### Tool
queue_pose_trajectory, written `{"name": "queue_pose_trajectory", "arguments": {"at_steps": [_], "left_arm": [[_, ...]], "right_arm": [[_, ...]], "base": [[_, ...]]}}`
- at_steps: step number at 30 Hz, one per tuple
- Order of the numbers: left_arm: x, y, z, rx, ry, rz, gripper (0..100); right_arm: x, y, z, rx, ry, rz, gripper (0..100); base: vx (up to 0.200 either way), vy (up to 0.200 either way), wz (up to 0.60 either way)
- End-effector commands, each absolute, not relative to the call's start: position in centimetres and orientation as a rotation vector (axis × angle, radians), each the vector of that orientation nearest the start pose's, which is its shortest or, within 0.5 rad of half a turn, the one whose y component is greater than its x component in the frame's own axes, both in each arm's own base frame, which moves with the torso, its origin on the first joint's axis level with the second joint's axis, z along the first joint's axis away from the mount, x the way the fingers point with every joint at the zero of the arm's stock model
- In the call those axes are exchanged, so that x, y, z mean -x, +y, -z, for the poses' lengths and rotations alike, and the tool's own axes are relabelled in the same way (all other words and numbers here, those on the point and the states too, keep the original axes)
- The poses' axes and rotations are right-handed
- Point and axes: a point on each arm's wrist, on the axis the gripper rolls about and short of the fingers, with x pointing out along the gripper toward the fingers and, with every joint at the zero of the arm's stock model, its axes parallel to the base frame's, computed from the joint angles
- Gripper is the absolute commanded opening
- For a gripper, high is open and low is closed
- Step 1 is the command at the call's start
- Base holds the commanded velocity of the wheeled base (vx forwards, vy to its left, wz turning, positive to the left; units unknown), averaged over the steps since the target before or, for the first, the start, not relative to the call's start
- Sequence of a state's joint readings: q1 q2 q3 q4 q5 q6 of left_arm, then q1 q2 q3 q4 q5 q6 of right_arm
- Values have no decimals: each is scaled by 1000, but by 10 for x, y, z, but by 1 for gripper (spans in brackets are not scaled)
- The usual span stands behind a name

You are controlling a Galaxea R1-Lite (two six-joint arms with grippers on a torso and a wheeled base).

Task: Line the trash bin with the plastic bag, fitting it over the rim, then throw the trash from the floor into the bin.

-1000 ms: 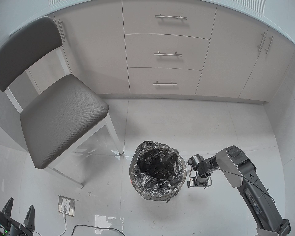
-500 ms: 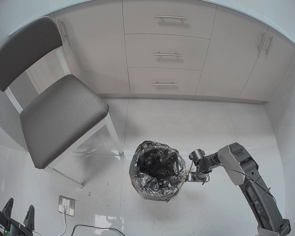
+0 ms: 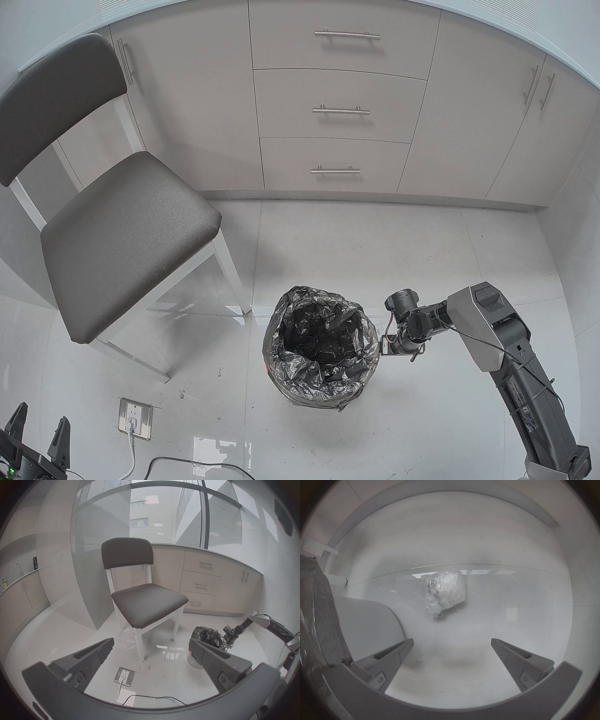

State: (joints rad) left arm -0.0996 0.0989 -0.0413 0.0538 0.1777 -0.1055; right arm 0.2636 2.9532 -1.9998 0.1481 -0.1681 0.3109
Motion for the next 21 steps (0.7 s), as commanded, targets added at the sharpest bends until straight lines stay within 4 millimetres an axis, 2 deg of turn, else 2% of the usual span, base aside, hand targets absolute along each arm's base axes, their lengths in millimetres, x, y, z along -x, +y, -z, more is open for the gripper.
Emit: {"name": "queue_pose_trajectory", "arguments": {"at_steps": [1,9,21], "left_arm": [[18,6,-84,90,107,-84,100],[18,6,-84,92,105,-84,100],[18,6,-84,109,103,-85,100]], "right_arm": [[-488,129,128,-35,1061,77,100],[-489,129,127,-18,1057,80,100],[-488,129,131,-12,1063,85,100]], "base": [[0,0,0],[0,0,0],[200,0,0]]}}
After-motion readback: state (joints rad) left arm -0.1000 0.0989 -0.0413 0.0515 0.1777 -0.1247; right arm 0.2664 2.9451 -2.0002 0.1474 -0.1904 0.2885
